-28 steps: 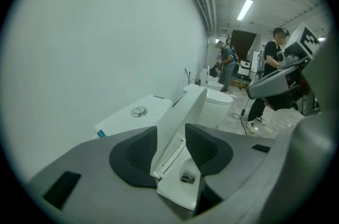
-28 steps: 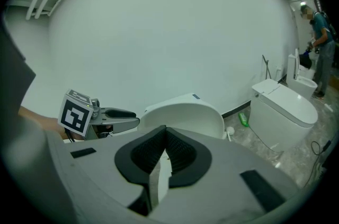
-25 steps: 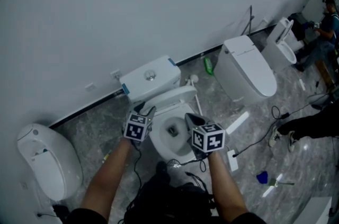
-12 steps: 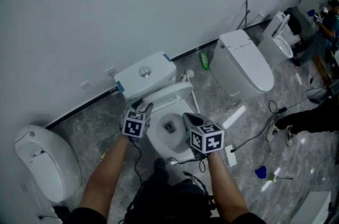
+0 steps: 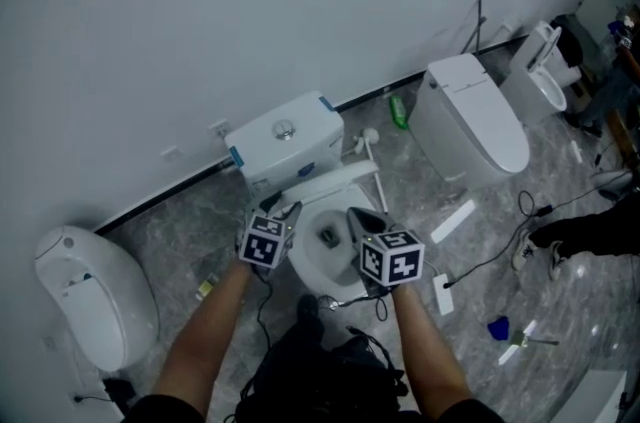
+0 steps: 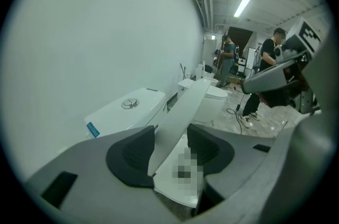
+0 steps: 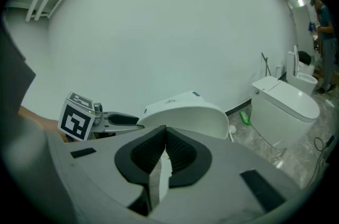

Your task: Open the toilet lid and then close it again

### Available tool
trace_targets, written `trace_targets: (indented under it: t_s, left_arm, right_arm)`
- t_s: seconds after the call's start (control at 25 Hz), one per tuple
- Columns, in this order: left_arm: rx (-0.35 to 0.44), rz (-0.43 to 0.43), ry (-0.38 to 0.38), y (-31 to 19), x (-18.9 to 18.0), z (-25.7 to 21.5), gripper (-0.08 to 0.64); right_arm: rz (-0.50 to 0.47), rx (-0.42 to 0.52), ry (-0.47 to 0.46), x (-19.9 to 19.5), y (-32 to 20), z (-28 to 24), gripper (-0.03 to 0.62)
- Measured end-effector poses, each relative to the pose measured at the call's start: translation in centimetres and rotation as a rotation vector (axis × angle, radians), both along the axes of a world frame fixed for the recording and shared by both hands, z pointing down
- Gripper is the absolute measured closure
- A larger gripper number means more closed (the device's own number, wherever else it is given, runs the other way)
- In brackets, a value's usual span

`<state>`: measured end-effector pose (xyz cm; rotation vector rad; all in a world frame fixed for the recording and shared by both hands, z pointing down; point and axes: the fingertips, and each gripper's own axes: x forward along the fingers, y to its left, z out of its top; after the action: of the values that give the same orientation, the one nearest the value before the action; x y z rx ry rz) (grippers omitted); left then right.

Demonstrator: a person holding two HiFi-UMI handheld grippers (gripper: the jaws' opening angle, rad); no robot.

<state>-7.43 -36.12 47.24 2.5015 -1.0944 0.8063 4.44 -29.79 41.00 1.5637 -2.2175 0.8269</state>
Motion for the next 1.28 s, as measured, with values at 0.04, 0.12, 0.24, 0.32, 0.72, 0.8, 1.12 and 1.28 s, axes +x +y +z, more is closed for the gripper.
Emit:
trace_targets:
  t_s: [0.04,0.12,0.24,0.32,0.72,0.8,1.12,1.28]
  left_arm:
    - [0.001,0.006,-0.004,0.3,0.0,0.0,0.367]
    - [0.003,0.019,-0.011,0.8,0.1,0.2,0.365]
    - [0.002,0.034,-0.016,1.9,0.5,0.3,0.365]
    - [0.002,0.044,-0.021,2.6,0.6,0.5,0.364]
    - [0.002,0.106,-0.034,6.3,1.4,1.7,0.357]
    - [0.003,0.116,-0.036,7.1,1.7,1.7,0.357]
    - [-0.015,0.164,-0.055,10.5,2.3,3.7,0.353]
    - [-0.007,0.167,-0.085,11.8,2.6,4.3,0.351]
  right_arm:
    - [-0.004,0.005,-0.001,-0.2,-0.1,0.0,0.583]
    - [-0.008,0.019,-0.014,-0.6,-0.4,0.0,0.574]
    - [-0.009,0.019,-0.063,-1.1,-0.4,0.2,0.517]
    - [0.0,0.005,-0.104,-1.3,-0.3,0.7,0.476]
    - [0.086,-0.074,-0.29,-1.5,1.3,3.9,0.37]
    - [0.095,-0.083,-0.312,-1.5,1.7,4.3,0.37]
    - [0.114,-0.109,-0.34,-0.7,4.2,5.8,0.37]
    - [0.113,-0.121,-0.337,-0.3,5.5,6.8,0.37]
